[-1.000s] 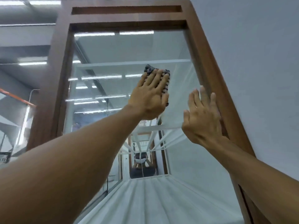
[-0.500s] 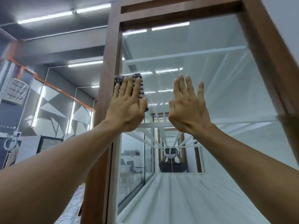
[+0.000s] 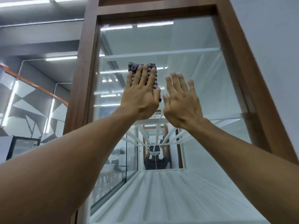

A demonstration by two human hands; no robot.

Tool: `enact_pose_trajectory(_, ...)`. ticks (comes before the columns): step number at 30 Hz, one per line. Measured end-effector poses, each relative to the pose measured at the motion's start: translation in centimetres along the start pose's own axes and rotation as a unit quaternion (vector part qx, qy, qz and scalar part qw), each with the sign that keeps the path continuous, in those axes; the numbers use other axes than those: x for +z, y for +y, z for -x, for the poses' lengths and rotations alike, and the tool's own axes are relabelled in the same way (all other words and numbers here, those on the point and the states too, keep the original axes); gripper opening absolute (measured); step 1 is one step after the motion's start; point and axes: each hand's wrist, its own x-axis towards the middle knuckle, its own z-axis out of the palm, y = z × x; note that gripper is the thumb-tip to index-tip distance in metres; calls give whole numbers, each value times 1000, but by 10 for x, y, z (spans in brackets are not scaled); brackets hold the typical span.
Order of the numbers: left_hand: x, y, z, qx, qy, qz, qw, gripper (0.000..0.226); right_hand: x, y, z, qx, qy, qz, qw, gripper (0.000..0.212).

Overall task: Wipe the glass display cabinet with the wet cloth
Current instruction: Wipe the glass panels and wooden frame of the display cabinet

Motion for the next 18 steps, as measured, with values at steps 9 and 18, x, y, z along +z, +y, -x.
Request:
enact_pose_trajectory(9, 12, 90, -40, 74, -1, -5, 997, 68, -25, 82, 39, 94, 13, 75, 993, 72)
enact_pose_trajectory(18, 30, 192, -52, 157, -21, -9, 987, 68, -14, 108, 136, 117, 79, 71, 988, 69)
